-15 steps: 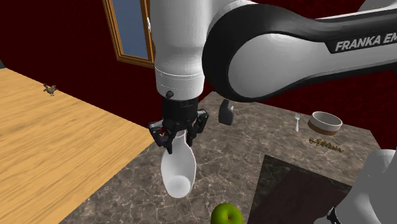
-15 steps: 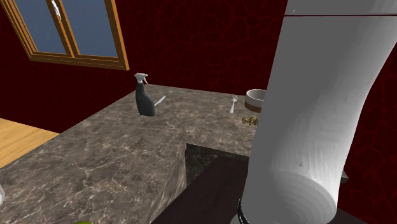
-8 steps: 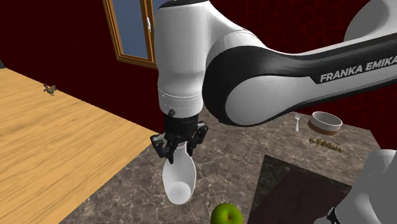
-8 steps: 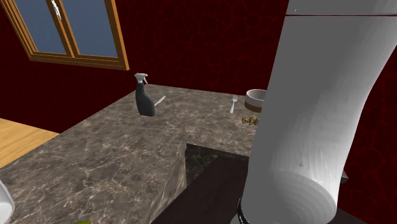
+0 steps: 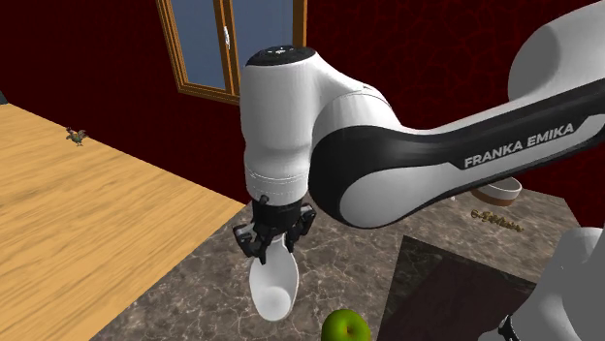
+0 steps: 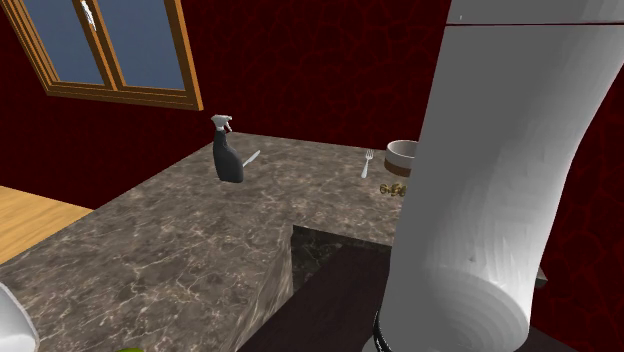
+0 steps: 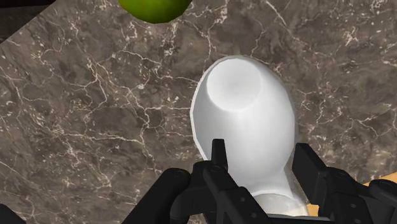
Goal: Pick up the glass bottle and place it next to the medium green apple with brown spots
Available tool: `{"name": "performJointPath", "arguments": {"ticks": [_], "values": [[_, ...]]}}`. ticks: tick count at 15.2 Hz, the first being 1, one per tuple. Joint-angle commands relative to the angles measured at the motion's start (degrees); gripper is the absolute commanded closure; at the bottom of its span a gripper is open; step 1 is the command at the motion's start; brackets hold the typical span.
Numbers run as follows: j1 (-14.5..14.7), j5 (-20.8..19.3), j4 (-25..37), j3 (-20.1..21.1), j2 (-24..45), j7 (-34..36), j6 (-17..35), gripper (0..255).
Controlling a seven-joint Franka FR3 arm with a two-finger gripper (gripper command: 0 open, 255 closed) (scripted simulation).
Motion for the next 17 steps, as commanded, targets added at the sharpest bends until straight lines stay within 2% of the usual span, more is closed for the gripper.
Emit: {"name": "performJointPath", "arguments": {"ticks": [1, 11, 17], "values": [[0.06, -0.39, -1.11, 0.06, 0.47, 0.42, 1.53, 255], [0.26, -2.51, -6.48, 0.12, 2.92, 2.4, 8.73, 255], [0.28, -2.66, -6.73, 0.11, 3.09, 2.53, 9.1, 255]]}}
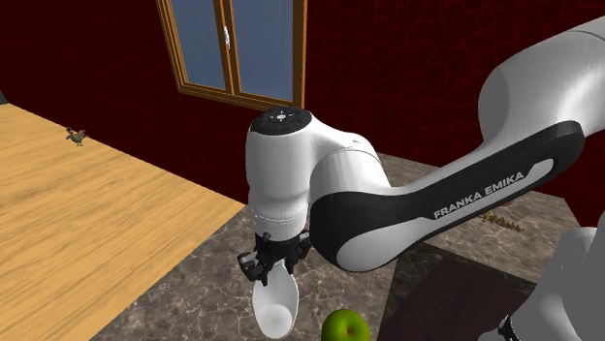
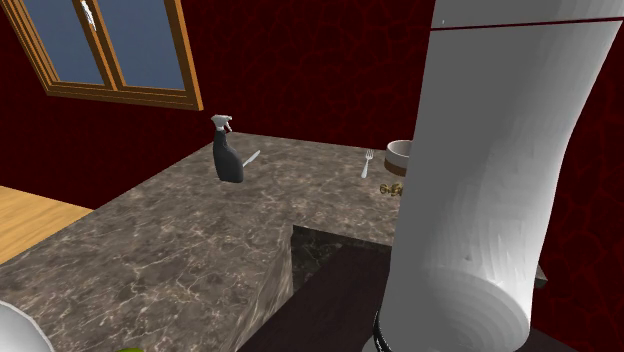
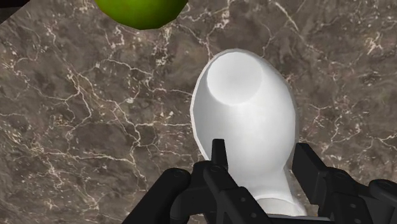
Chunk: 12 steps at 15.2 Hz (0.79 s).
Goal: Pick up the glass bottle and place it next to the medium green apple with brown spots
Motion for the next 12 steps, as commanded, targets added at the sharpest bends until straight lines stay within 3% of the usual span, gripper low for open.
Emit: {"name": "performJointPath", "arguments": {"ticks": [1, 2, 3, 8, 12], "values": [[0.0, -0.01, 0.01, 0.0, -0.01, 0.01, 0.03, 255], [0.0, -0.01, 0.01, 0.0, -0.01, 0.01, 0.03, 255], [0.0, -0.01, 0.0, 0.0, -0.01, 0.01, 0.03, 0], [0.0, -0.01, 0.0, 0.0, -0.01, 0.01, 0.03, 0], [-0.05, 2.48, 4.29, 0.18, -3.08, -1.69, -6.63, 0]]}}
